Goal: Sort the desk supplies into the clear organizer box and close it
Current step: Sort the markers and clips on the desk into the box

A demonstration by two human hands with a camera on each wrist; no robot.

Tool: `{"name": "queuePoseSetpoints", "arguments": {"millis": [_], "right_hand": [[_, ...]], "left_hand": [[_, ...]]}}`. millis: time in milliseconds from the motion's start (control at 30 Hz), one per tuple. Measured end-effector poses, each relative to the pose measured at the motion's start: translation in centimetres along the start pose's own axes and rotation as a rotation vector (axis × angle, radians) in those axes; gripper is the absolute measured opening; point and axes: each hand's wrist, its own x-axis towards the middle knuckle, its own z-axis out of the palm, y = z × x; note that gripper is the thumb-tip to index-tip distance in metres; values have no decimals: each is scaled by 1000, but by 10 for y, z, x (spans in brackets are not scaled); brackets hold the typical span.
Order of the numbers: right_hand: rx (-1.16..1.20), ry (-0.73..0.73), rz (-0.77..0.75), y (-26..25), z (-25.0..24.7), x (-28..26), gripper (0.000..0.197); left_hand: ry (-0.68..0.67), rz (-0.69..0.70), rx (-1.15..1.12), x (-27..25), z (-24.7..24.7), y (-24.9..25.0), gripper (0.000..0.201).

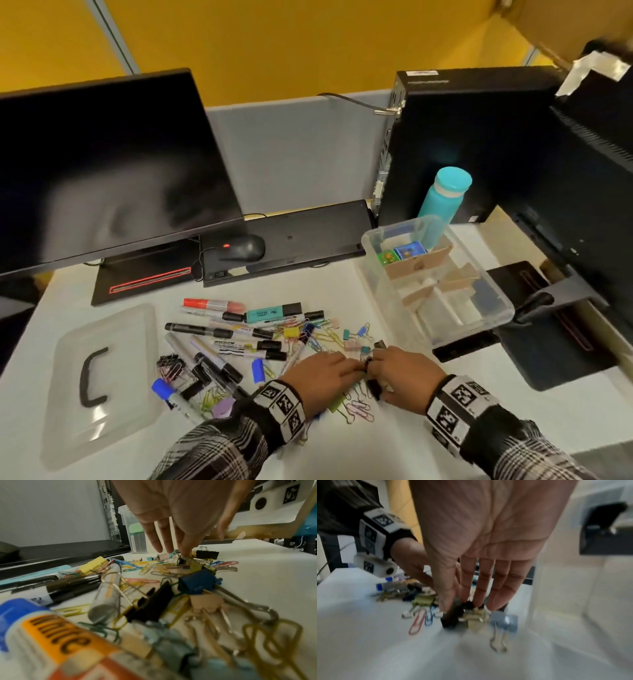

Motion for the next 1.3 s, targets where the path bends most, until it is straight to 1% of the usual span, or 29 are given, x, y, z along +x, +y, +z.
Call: {"name": "queuePoseSetpoints", "arguments": {"millis": [100, 133, 267, 400, 467, 533, 600, 700, 767, 800, 833, 900, 967, 1033, 1067, 1167, 1233, 1300], "right_hand": [[-43, -8, 33, 4, 14, 2, 41], [-52, 4, 30, 6, 18, 3, 41], [-53, 122, -1, 7, 32, 10, 29], [103, 188, 35, 11, 37, 10, 26], [294, 256, 60, 13, 39, 10, 24], [586, 339, 107, 12, 39, 7, 17], [867, 375, 146, 10, 38, 5, 19], [1252, 364, 198, 6, 35, 6, 24], [1403, 328, 265, 4, 32, 7, 27], [1432, 311, 285, 4, 32, 7, 30], [1435, 296, 297, 5, 32, 7, 32], [1305, 287, 316, 6, 34, 7, 29], [1079, 287, 328, 6, 37, 6, 23], [859, 302, 343, 5, 41, 8, 14], [751, 315, 354, 4, 42, 9, 13], [498, 286, 394, -3, 40, 17, 30], [417, 252, 419, -7, 37, 23, 34], [367, 239, 419, -11, 36, 30, 32]], "left_hand": [[-67, -18, 13, 1, 0, -3, 54], [-88, -37, 18, 1, -2, -4, 51], [-119, -100, 34, 3, -10, -1, 40], [-124, -155, 23, 4, -6, 1, 50], [-112, -180, 20, 5, -6, 1, 48], [-85, -201, 5, 6, -8, 2, 44], [-70, -244, -37, 6, -12, 2, 41], [-56, -328, -144, 3, -15, -2, 38], [-65, -385, -216, -1, -16, -6, 36], [-75, -409, -245, -2, -16, -7, 35], [-89, -428, -267, -4, -18, -8, 33], [-90, -454, -312, -6, -22, -9, 27], [-39, -475, -366, -9, -25, -11, 26], [23, -549, -428, -14, -27, -15, 32], [52, -589, -454, -16, -30, -16, 36], [117, -657, -522, -23, -35, -22, 38], [182, -687, -601, -28, -37, -25, 33], [250, -711, -661, -32, -38, -28, 28]]}}
